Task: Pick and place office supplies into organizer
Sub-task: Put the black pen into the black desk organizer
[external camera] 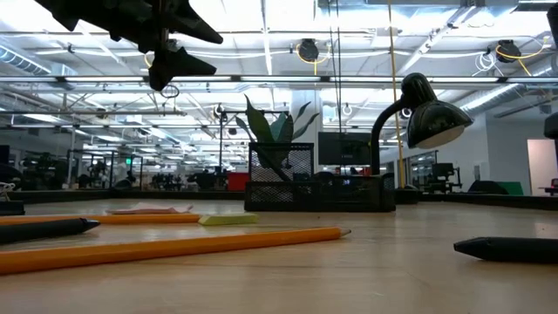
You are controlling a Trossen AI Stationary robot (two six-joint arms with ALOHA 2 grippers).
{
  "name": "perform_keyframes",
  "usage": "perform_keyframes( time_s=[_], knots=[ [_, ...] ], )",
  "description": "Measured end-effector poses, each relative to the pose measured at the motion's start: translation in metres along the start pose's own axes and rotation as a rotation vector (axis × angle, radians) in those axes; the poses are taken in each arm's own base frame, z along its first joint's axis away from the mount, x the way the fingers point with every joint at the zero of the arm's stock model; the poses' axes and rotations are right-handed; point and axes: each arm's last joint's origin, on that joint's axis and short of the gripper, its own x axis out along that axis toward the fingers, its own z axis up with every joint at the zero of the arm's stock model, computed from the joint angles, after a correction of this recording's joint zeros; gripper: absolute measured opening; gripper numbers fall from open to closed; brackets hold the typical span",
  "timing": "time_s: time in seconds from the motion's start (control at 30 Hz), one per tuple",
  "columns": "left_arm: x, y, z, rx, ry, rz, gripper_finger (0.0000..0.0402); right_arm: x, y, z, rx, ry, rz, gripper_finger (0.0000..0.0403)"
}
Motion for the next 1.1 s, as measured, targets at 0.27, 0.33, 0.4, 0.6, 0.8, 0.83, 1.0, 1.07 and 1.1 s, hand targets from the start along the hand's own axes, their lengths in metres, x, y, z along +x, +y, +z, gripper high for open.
perform_keyframes(
  time_s=[0.27, 0.33, 0.4, 0.6, 0.8, 0.83, 1.0, 1.07, 1.1],
  knots=[
    [0.000, 0.000, 0.000, -0.042, -0.002, 0.004, 0.0255, 0.002, -0.002, 0.003, 0.069, -0.046, -0.025, 0.0027],
    [0.000, 0.000, 0.000, -0.043, -0.002, 0.003, 0.0255, 0.002, -0.004, 0.005, 0.103, -0.048, -0.028, 0.0032],
    [0.000, 0.000, 0.000, -0.052, -0.002, 0.003, 0.0255, 0.003, -0.006, 0.007, 0.128, -0.048, -0.032, 0.0033],
    [0.000, -0.002, -0.001, -0.065, 0.003, -0.003, 0.0255, 0.004, -0.009, 0.015, 0.195, -0.093, -0.029, 0.0026],
    [0.000, -0.004, -0.003, -0.058, 0.010, -0.014, 0.0255, 0.002, -0.012, 0.021, 0.248, -0.170, -0.061, 0.0029],
    [0.000, -0.004, -0.003, -0.058, 0.010, -0.014, 0.0255, 0.002, -0.012, 0.021, 0.254, -0.179, -0.061, 0.0028],
    [-0.001, -0.005, -0.003, -0.053, 0.013, -0.019, 0.0255, 0.002, -0.012, 0.023, 0.266, -0.201, -0.063, 0.0025],
    [-0.001, -0.007, -0.004, -0.042, 0.017, -0.024, 0.0255, 0.002, -0.012, 0.024, 0.274, -0.205, -0.064, 0.0025],
    [-0.001, -0.007, -0.005, -0.036, 0.019, -0.025, 0.0255, 0.002, -0.013, 0.024, 0.277, -0.205, -0.063, 0.0024]
  ],
)
